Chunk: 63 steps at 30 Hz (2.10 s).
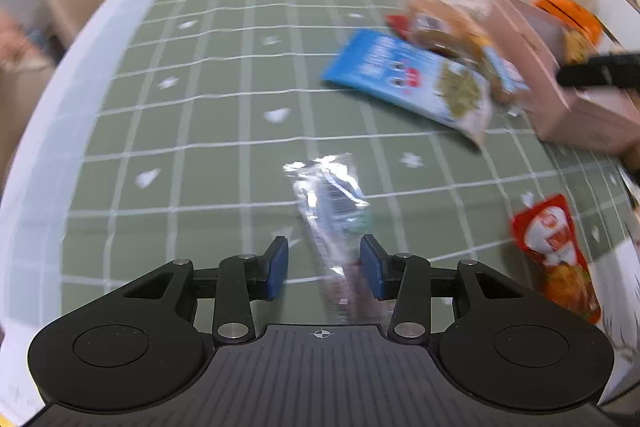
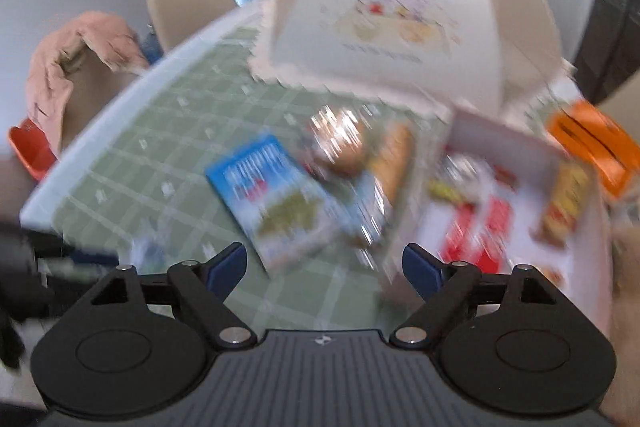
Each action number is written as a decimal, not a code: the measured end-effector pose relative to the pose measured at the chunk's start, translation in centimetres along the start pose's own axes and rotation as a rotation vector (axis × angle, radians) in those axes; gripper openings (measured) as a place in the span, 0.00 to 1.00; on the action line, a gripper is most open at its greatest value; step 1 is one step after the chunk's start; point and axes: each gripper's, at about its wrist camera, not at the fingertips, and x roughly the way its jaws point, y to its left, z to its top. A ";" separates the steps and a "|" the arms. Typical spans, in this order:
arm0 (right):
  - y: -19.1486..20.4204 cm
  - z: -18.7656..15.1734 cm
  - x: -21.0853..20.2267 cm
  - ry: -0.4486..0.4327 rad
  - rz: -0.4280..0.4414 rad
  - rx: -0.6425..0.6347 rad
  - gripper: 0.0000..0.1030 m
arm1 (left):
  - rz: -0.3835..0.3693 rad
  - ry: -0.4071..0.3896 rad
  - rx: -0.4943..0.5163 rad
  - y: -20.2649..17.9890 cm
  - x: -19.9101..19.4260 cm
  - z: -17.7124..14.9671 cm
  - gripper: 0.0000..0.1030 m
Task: Organize snacks
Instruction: 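Grasp clear wrapped snack with left tool while right tool grasps a bread roll, then place the bread roll into the pink box with the right tool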
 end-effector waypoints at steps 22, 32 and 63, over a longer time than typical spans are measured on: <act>2.2 0.2 6.4 0.193 0.086 0.095 0.52 | -0.121 0.039 -0.132 0.3 -0.5 -1.4 0.43; -1.0 -8.5 -3.6 0.117 -0.069 0.168 0.52 | -0.129 0.046 0.193 -5.8 0.3 -0.9 0.43; -4.7 -13.7 -11.1 0.013 -0.246 0.394 0.52 | -0.513 -0.312 0.290 -11.7 -14.9 12.9 0.38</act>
